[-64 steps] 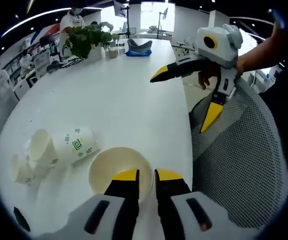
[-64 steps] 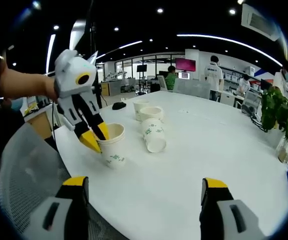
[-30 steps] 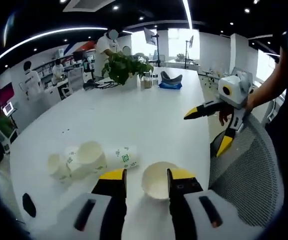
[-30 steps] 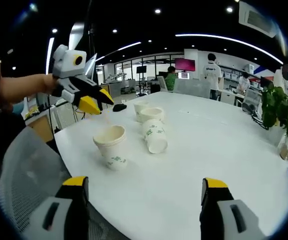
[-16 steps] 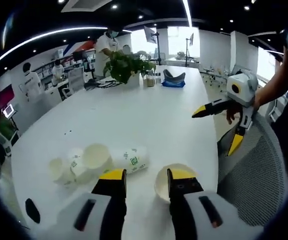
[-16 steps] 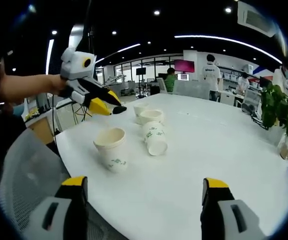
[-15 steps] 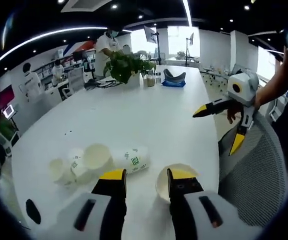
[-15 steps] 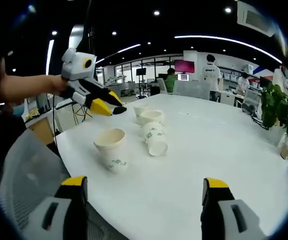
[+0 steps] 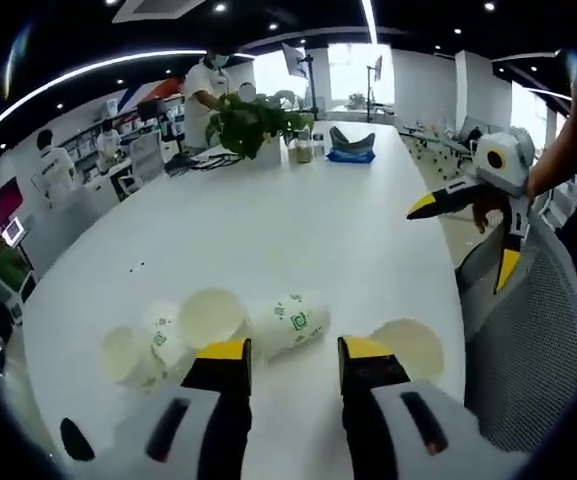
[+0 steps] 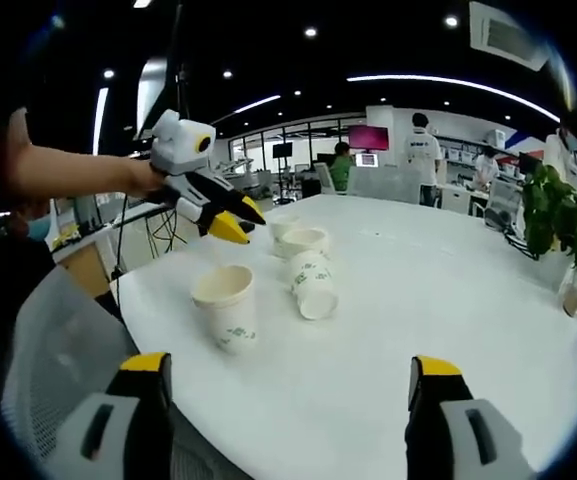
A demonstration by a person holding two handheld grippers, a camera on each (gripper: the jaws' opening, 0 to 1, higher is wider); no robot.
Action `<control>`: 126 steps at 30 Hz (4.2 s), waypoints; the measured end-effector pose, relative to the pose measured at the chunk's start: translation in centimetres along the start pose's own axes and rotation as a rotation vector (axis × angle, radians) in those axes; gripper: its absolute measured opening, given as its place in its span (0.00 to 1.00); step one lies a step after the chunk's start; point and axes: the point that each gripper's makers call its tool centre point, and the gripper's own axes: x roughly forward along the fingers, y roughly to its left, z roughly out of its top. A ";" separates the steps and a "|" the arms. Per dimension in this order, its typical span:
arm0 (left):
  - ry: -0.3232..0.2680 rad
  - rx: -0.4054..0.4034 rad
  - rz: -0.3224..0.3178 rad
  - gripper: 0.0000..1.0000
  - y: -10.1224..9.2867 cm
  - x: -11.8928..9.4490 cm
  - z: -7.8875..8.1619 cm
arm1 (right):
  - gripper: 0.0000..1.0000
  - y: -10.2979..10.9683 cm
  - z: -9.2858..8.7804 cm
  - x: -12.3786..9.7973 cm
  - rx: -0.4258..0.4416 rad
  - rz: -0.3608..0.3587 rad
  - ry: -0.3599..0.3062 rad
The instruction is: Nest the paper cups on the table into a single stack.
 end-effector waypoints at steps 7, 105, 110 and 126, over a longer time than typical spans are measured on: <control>0.031 0.026 -0.030 0.31 1.3 1.3 -0.5 | 1.00 0.1 -0.2 0.0 -0.001 -0.002 0.014; 0.132 0.235 -0.022 0.00 -1.3 -4.7 0.5 | 0.99 0.1 -0.4 0.1 -0.042 0.004 0.022; 0.115 0.235 -0.026 0.00 -2.1 -5.3 1.0 | 0.99 0.2 -0.3 0.1 -0.043 0.005 0.020; 0.098 0.245 -0.088 0.00 -5.8 -6.1 1.9 | 0.99 0.4 -0.5 0.2 -0.050 0.015 0.032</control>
